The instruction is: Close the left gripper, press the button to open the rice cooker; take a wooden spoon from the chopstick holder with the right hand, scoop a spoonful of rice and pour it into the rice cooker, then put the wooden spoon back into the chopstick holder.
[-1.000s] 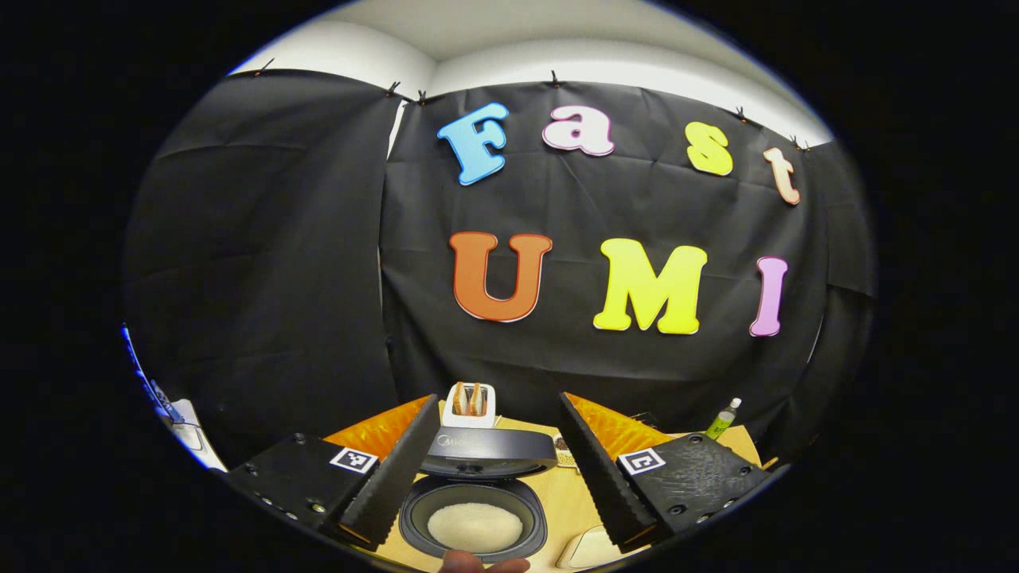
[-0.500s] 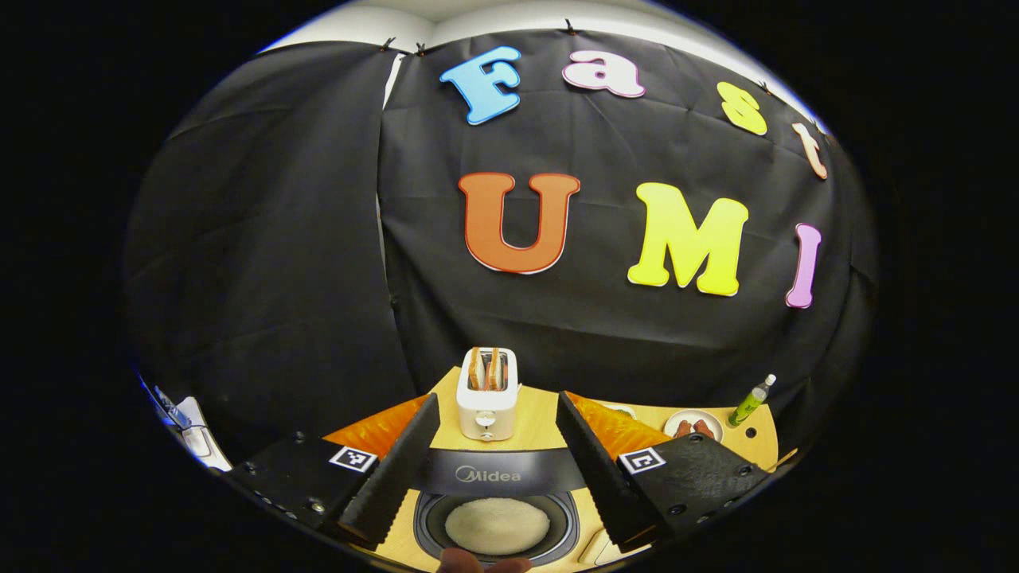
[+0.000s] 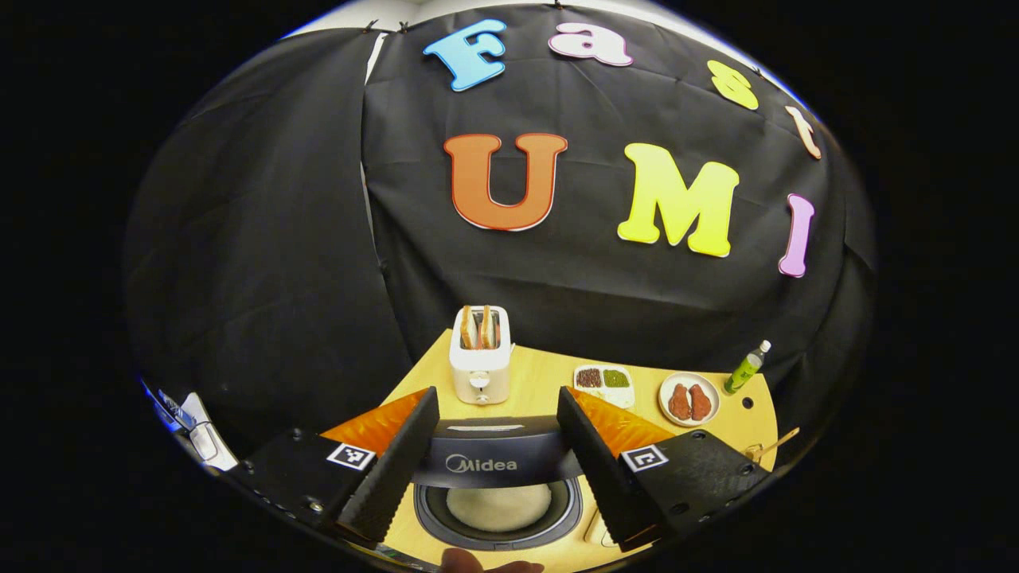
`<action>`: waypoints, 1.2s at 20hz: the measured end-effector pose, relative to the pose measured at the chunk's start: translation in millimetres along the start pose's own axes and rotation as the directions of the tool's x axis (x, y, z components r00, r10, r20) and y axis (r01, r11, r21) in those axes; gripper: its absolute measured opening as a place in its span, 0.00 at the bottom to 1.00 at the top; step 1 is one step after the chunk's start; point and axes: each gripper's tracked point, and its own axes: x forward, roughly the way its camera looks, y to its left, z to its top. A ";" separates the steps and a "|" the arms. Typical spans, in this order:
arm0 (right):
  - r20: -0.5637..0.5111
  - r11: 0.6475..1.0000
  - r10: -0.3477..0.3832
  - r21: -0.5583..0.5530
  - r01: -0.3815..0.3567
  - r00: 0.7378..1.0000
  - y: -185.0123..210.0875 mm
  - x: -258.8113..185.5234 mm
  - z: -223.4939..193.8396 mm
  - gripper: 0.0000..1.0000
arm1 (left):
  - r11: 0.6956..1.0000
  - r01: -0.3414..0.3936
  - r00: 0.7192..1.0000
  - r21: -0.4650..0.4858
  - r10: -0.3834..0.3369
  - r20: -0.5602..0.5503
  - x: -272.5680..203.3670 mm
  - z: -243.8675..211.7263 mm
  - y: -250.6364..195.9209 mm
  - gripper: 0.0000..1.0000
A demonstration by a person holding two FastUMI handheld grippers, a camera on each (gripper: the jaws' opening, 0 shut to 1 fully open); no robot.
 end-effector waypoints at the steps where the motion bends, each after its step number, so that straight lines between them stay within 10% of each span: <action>1: 0.004 1.000 0.020 -0.001 -0.020 1.000 8.0 0.4 2.9 1.00 | 1.000 0.007 1.000 -0.003 -0.007 -0.024 -6.5 -12.3 -2.4 0.97; 24: 0.022 0.975 0.178 -0.138 -0.174 0.984 116.5 -25.2 23.3 0.94 | 0.986 0.096 0.947 -0.138 -0.133 -0.294 -34.4 -203.3 -11.9 0.96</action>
